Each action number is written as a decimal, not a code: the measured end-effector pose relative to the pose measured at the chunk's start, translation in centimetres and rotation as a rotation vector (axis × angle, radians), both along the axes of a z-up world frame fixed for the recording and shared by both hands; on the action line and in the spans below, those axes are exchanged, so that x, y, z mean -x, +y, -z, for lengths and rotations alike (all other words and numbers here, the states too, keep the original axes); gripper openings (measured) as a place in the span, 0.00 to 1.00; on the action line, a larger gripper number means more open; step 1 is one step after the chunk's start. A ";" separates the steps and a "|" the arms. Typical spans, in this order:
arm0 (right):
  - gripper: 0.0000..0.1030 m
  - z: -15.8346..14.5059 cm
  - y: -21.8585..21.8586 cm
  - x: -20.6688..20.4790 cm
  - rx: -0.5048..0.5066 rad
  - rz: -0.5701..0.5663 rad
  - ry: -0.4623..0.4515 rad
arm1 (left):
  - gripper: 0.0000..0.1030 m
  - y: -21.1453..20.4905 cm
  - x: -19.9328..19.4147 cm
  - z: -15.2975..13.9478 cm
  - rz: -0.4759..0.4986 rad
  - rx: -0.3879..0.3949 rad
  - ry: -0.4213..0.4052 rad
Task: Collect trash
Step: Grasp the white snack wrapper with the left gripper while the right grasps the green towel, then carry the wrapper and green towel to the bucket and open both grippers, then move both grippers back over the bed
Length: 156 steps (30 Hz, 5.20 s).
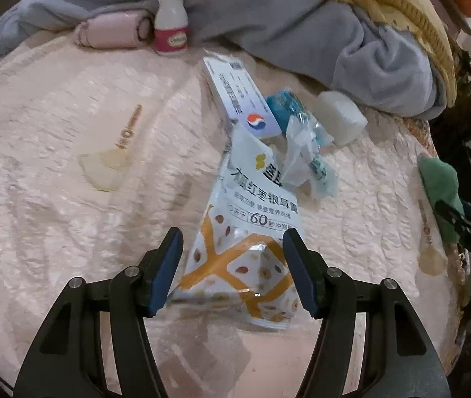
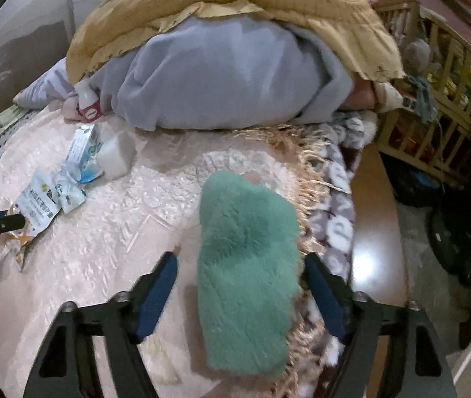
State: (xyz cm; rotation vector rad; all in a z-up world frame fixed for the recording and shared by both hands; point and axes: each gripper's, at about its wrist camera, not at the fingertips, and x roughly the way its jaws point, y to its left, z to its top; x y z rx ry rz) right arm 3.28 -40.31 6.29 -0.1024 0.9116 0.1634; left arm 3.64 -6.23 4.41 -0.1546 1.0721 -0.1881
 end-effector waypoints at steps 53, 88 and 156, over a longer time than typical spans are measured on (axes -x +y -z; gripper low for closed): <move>0.37 -6.0 -0.3 14.6 -0.256 -0.054 -0.070 | 0.07 -10.2 10.8 -7.8 0.181 0.110 -0.147; 0.37 -7.3 -23.5 23.9 -0.168 0.439 -0.147 | 0.07 -39.0 15.4 -9.4 0.611 0.225 -0.122; 0.66 -4.3 -6.2 13.2 -0.230 0.105 -0.029 | 0.42 -15.2 8.0 -5.4 0.094 -0.031 -0.150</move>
